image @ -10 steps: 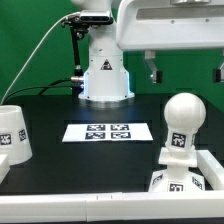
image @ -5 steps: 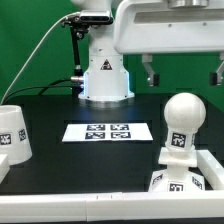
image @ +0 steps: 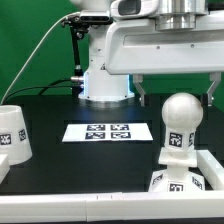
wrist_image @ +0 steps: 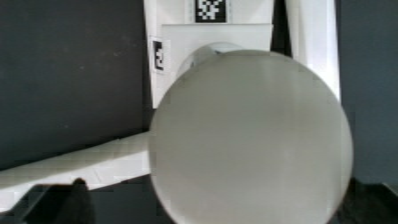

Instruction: Assemble lamp

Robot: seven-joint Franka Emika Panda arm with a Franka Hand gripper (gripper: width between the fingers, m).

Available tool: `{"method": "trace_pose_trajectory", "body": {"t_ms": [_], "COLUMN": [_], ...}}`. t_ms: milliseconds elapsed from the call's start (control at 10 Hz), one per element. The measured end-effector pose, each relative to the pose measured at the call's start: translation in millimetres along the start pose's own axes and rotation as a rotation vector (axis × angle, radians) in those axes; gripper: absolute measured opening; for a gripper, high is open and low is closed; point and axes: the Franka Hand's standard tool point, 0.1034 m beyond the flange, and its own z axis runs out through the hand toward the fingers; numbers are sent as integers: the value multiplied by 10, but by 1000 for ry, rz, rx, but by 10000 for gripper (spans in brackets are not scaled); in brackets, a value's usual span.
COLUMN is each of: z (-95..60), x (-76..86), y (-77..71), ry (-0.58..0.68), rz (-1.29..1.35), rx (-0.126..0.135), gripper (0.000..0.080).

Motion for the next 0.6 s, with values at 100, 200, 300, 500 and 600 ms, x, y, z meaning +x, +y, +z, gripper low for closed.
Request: {"method": "trace_pose_trajectory", "body": {"t_ms": [100, 200, 300, 500, 600], "z": [49, 94, 127, 179, 178], "x": [-1, -16, -30, -78, -86], "y": [-5, -1, -8, -18, -31], "ry": [5, 4, 9, 9, 8], "rz": [8, 10, 16, 17, 26], "rx": [-6, -11, -13, -16, -15], "gripper": [699, 699, 699, 699, 699]}}
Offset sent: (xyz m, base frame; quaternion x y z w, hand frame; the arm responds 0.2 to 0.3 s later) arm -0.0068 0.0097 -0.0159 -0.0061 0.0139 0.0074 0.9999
